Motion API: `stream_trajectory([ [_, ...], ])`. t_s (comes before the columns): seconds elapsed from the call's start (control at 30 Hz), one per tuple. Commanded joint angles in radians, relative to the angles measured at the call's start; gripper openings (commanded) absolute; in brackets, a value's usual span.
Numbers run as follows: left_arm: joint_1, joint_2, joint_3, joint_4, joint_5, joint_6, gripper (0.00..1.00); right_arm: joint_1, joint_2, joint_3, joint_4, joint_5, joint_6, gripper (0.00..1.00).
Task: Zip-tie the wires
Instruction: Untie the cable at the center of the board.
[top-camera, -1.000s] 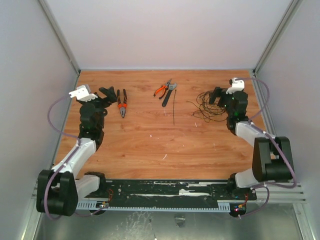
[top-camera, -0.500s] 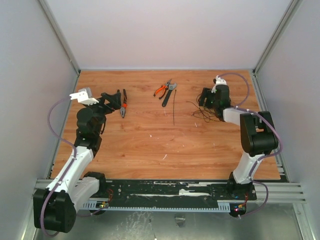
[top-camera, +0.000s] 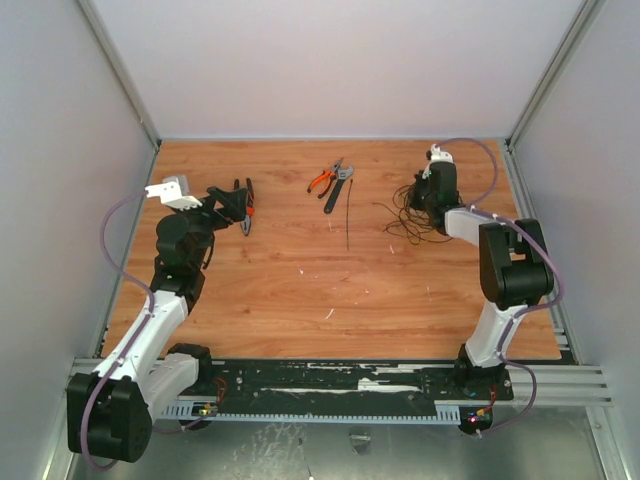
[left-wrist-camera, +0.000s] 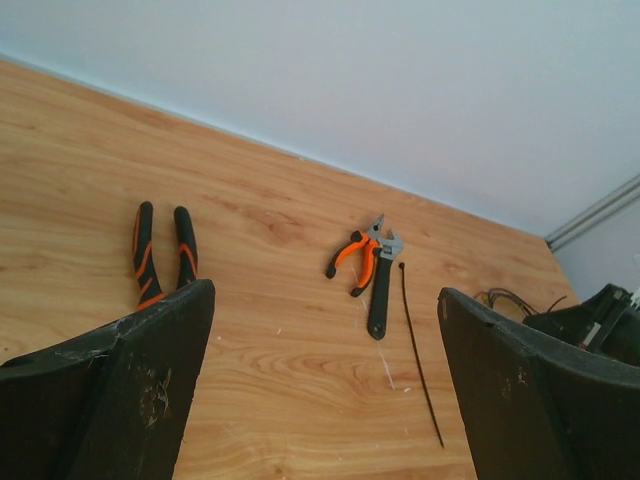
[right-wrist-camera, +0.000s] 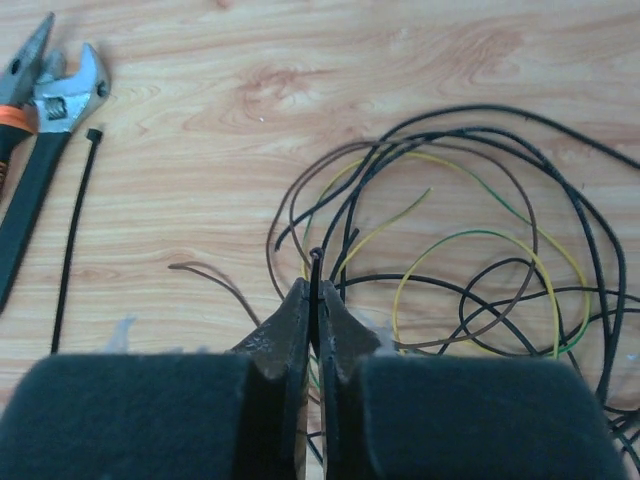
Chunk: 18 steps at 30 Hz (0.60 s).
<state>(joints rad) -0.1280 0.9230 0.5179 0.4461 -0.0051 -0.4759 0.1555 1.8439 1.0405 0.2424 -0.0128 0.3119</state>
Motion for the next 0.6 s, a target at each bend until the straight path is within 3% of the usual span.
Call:
stream_trajectory([
  [0.0, -0.014, 0.003, 0.037, 0.022, 0.048, 0.002, 0.98, 0.021, -0.111, 0.081, -0.076, 0.052, -0.058, 0.00],
  [0.3, -0.069, 0.044, 0.082, 0.144, 0.200, -0.020, 0.98, 0.047, -0.346, 0.349, -0.238, -0.031, -0.120, 0.00],
  [0.57, -0.257, 0.212, 0.116, 0.336, 0.168, -0.024, 0.98, 0.049, -0.422, 0.601, -0.214, -0.173, -0.104, 0.00],
])
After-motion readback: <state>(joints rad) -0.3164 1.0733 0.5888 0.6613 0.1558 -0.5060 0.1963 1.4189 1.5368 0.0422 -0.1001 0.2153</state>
